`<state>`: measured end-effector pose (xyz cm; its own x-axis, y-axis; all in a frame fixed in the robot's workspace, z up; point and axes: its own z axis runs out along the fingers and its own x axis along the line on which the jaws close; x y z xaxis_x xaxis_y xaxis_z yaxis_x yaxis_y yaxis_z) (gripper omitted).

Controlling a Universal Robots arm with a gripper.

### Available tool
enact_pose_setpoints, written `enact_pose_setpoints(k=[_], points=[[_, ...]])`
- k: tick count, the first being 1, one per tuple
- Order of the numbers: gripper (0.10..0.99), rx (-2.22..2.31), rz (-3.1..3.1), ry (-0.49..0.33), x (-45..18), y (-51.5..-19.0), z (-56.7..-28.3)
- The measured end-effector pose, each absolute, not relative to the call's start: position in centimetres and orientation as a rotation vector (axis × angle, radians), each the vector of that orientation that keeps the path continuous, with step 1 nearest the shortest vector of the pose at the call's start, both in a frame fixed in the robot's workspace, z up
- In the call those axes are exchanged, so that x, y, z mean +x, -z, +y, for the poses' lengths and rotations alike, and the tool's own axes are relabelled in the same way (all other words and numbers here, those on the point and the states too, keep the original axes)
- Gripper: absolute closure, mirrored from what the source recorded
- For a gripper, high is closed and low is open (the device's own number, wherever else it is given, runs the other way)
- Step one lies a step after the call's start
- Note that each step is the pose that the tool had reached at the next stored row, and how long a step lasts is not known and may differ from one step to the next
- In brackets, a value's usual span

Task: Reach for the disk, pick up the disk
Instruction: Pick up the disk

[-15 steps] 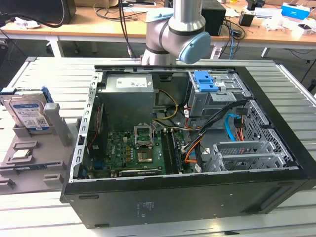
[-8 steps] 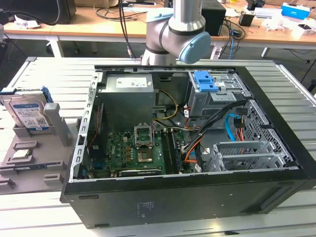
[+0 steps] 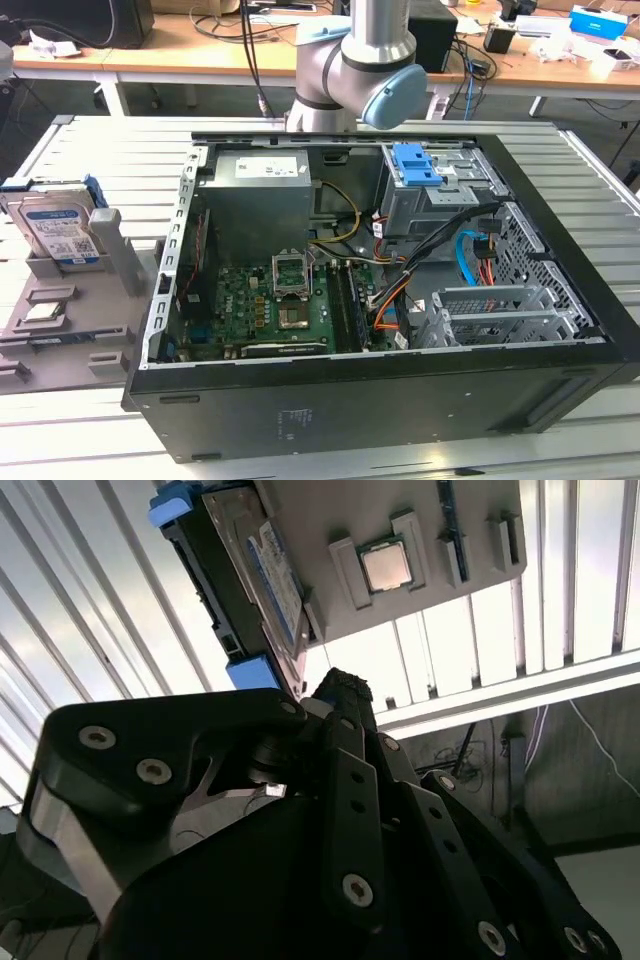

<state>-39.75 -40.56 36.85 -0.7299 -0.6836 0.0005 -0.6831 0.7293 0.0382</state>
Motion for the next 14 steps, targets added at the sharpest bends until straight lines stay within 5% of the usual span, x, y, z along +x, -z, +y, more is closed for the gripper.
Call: enact_pose_setpoints(k=[14], points=[[0.980,1.348,-2.818,0.054,-39.75,-36.85,-40.56]])
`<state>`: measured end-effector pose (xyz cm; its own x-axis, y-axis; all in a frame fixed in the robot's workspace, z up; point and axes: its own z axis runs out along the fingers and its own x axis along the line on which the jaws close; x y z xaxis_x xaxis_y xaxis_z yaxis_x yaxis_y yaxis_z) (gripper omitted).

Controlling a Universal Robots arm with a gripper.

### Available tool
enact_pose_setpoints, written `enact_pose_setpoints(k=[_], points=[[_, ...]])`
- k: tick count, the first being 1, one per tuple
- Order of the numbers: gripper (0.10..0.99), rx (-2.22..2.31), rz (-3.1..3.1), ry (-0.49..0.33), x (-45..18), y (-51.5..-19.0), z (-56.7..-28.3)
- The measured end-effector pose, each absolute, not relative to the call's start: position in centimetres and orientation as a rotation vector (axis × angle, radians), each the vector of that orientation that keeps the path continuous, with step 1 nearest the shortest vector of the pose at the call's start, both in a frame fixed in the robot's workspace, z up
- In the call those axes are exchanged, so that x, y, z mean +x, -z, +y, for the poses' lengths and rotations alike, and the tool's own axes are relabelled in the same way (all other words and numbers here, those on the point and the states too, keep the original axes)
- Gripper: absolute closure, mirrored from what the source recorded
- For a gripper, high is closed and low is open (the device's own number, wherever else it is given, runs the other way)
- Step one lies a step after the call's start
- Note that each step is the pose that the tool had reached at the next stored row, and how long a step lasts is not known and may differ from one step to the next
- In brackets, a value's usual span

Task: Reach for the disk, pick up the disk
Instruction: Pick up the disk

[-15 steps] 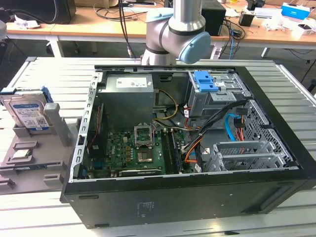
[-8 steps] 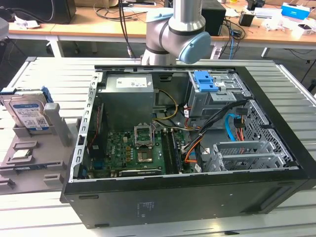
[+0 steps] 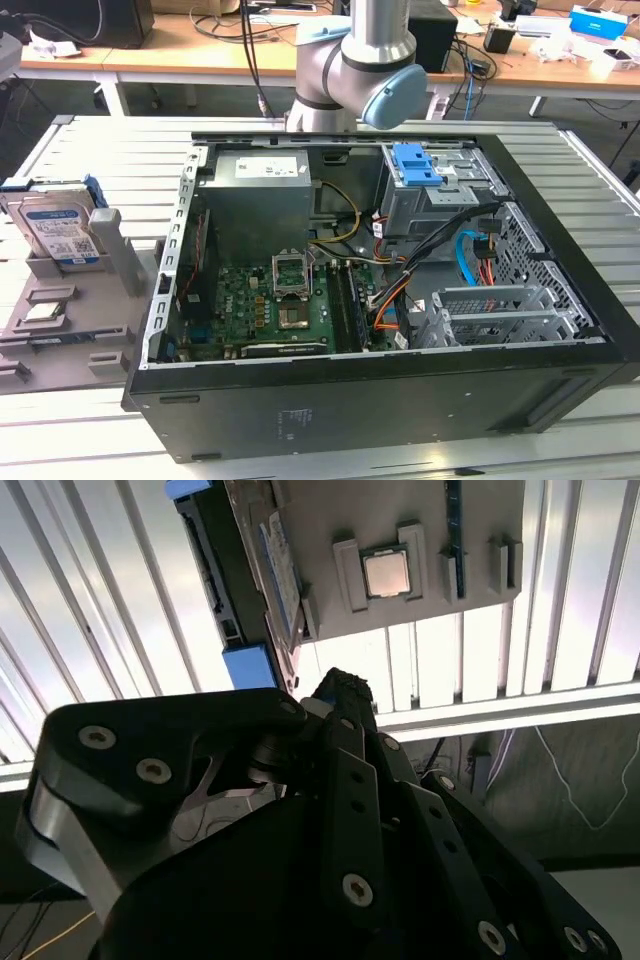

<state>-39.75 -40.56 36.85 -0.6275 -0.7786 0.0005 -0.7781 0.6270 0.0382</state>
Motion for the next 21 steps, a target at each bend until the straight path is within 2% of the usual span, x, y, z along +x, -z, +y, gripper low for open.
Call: enact_pose_setpoints(k=[21], points=[[0.980,1.544,-2.713,0.052,-39.75,-36.85,-40.56]])
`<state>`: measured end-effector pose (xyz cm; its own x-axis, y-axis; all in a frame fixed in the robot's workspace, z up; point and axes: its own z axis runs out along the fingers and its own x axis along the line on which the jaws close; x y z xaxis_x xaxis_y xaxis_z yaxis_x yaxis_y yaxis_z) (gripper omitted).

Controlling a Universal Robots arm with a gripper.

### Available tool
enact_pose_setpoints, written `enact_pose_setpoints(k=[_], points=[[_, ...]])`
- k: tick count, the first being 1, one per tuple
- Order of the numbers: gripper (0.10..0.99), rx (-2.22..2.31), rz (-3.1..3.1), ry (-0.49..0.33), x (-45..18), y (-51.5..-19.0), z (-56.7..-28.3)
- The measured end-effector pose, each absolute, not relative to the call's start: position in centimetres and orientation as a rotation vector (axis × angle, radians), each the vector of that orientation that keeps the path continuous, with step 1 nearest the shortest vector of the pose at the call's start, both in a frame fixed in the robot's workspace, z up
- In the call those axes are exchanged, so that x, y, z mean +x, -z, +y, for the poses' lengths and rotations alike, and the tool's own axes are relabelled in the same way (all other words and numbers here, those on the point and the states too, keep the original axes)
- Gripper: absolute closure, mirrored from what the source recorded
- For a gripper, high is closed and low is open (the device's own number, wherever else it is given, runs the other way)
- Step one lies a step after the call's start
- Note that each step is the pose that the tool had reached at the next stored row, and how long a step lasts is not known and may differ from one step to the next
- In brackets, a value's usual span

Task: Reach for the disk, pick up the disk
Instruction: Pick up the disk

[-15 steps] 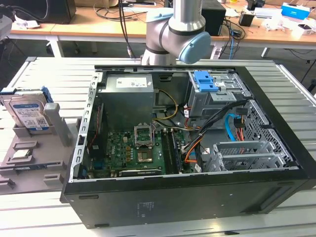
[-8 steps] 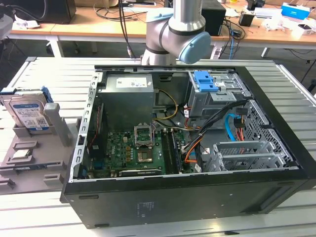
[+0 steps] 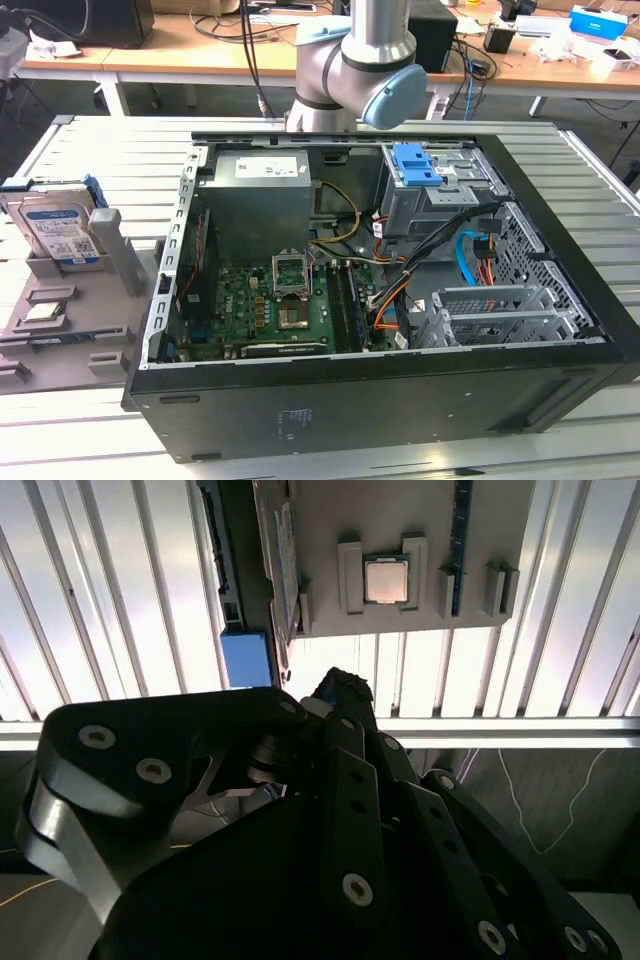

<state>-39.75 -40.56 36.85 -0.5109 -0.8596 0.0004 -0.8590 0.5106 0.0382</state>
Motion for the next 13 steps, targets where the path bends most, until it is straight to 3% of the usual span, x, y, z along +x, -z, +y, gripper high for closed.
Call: enact_pose_setpoints(k=[13], points=[[0.980,1.690,-2.623,0.050,-39.76,-36.85,-40.56]])
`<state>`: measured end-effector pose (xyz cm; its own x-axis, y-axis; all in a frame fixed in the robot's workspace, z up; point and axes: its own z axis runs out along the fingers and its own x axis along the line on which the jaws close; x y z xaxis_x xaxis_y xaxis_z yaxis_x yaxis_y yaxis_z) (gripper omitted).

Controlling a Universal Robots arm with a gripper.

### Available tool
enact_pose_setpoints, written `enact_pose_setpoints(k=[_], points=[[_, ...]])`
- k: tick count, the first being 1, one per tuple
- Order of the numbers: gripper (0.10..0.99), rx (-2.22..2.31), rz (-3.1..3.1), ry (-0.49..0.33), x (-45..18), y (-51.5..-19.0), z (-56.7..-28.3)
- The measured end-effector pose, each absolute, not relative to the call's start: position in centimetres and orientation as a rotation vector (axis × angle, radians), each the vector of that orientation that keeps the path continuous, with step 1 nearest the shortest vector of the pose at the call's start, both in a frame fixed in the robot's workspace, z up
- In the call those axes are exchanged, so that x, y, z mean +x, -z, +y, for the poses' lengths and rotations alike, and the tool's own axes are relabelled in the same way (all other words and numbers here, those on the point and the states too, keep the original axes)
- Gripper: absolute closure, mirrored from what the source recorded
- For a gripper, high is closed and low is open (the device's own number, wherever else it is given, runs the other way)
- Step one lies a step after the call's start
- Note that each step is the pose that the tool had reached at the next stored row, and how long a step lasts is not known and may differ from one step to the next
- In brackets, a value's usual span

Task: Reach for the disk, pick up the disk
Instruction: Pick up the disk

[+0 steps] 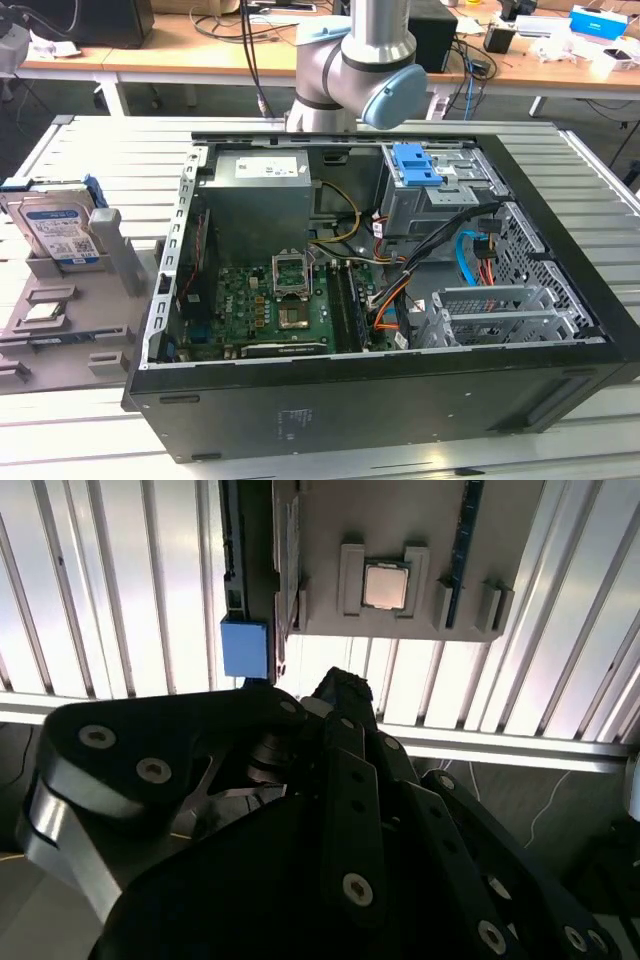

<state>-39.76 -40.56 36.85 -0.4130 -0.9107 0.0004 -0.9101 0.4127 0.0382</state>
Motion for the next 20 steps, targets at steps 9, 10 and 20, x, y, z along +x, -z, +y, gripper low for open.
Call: enact_pose_setpoints(k=[9,10,20], points=[[0.980,1.787,-2.556,0.048,-39.75,-36.85,-40.56],[0.980,1.797,-2.549,0.048,-39.75,-36.85,-40.56],[0.980,1.912,-2.462,0.047,-39.75,-36.85,-40.56]])
